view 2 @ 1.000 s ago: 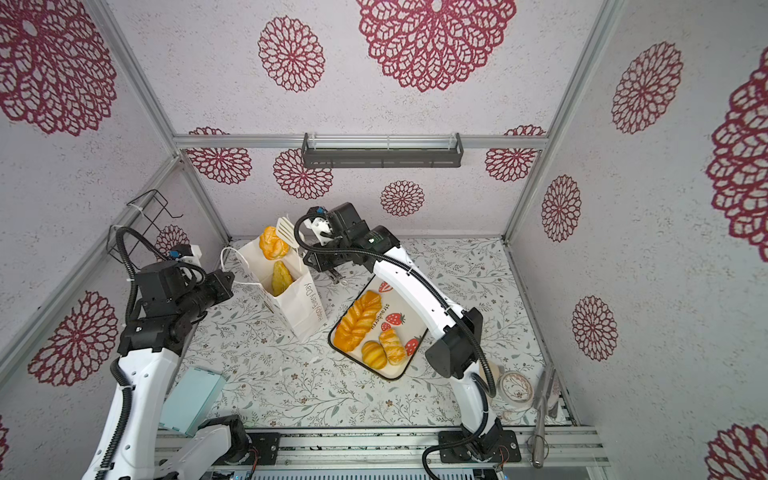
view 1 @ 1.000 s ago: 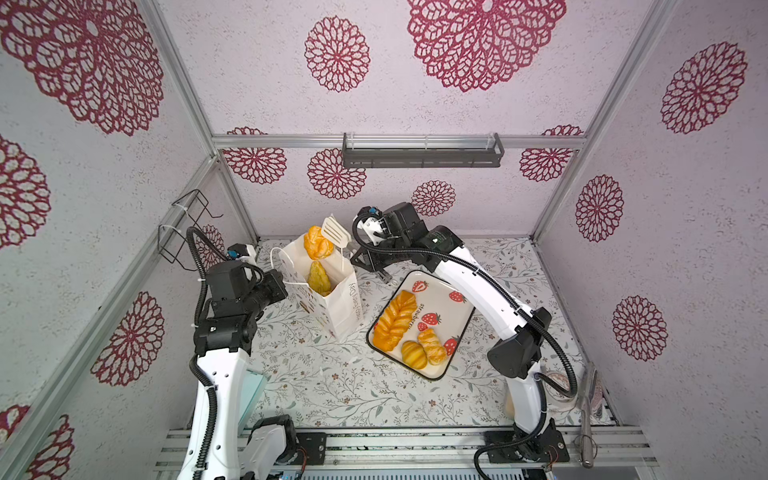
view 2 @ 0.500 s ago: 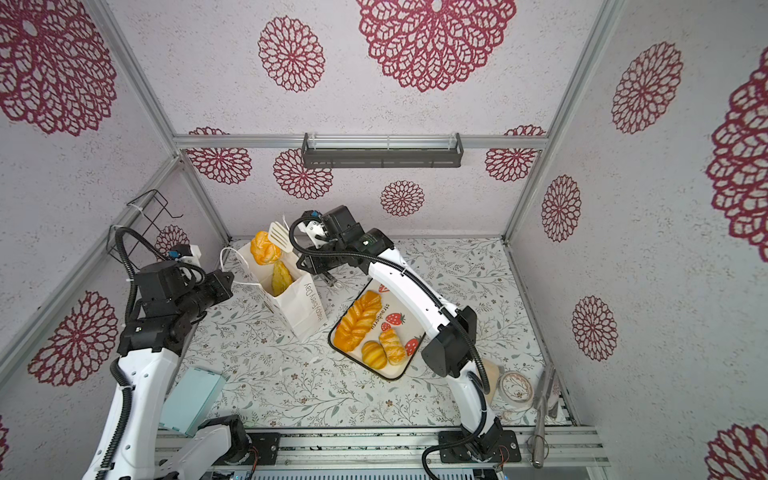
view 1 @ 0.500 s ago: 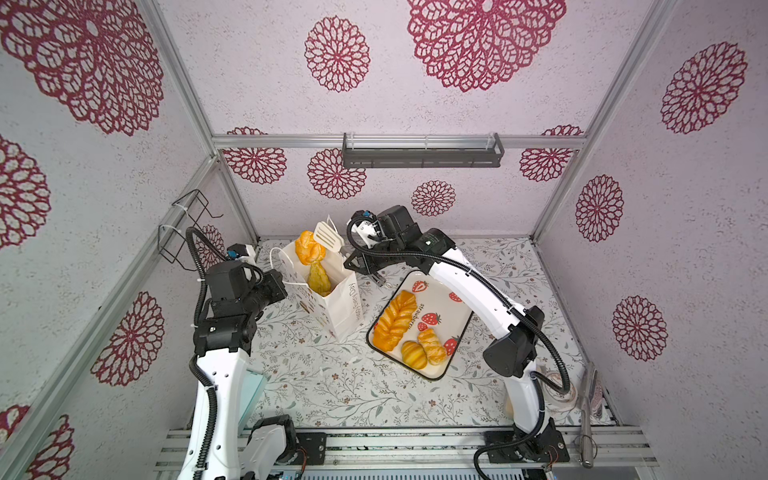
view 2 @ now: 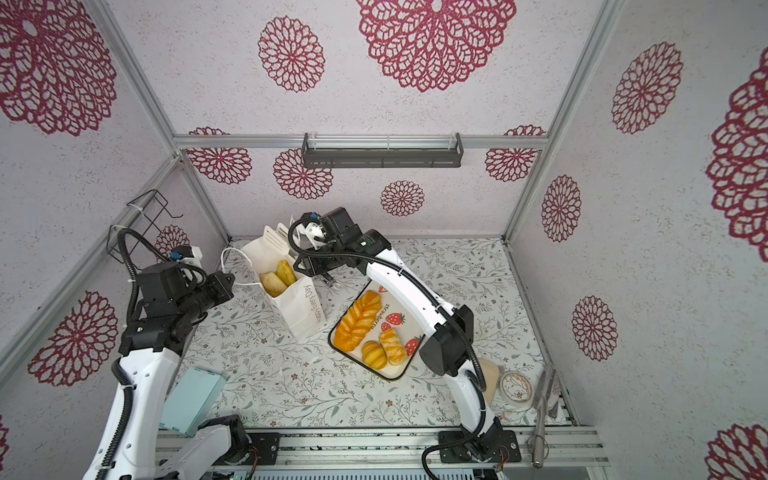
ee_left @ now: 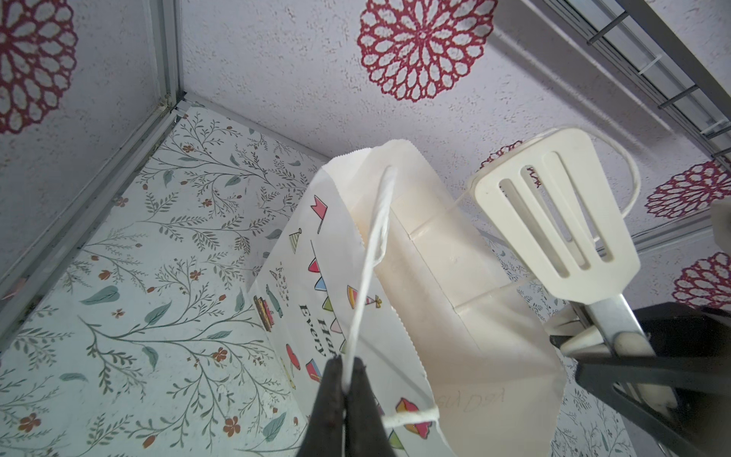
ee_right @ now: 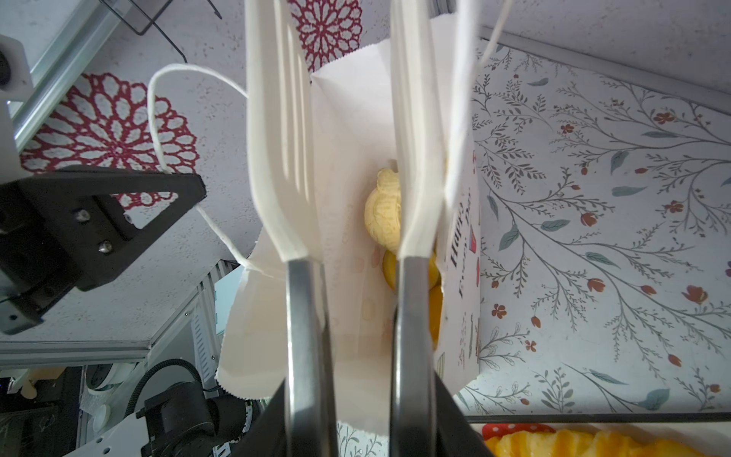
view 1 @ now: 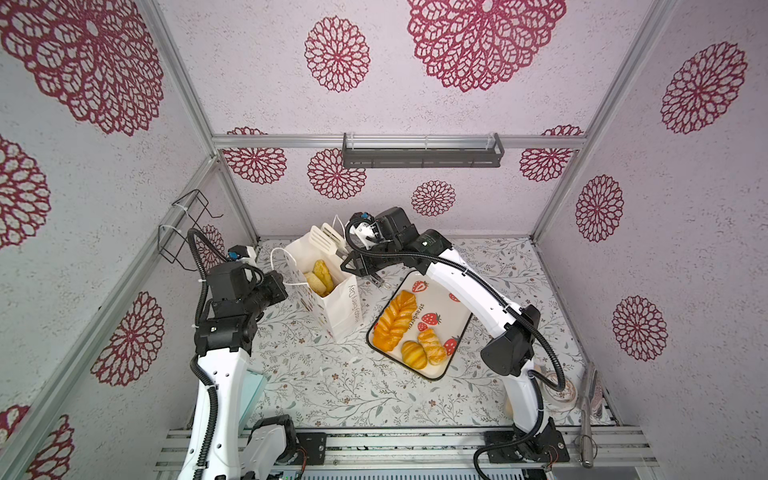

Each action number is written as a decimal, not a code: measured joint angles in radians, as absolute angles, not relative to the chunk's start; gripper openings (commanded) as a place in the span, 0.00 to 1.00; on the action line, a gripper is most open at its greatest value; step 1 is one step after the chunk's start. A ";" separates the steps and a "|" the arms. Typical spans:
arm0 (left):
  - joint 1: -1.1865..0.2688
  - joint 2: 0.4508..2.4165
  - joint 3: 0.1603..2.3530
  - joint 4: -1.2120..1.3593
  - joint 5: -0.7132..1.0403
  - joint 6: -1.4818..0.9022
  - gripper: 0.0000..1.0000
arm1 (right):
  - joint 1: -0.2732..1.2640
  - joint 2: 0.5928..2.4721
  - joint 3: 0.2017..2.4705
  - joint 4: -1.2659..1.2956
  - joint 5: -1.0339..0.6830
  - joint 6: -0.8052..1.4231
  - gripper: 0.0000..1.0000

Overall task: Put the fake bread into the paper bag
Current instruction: 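Open the tongs with the right gripper to drop the knot pastry into the bag, then withdraw the open tongs with the right gripper from the bag over the tray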

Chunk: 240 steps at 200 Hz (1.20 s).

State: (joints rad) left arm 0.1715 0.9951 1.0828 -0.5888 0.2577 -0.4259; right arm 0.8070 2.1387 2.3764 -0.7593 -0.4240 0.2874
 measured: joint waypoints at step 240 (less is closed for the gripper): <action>0.174 1.011 1.083 -0.588 0.282 -0.434 0.00 | 0.825 1.625 1.879 -0.747 -0.183 0.255 0.38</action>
State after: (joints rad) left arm 0.1741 1.0107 1.0828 -0.5877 0.2821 -0.4339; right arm 0.8246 1.6249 1.8790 -0.7471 -0.1825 0.2554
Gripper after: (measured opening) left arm 0.053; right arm 0.375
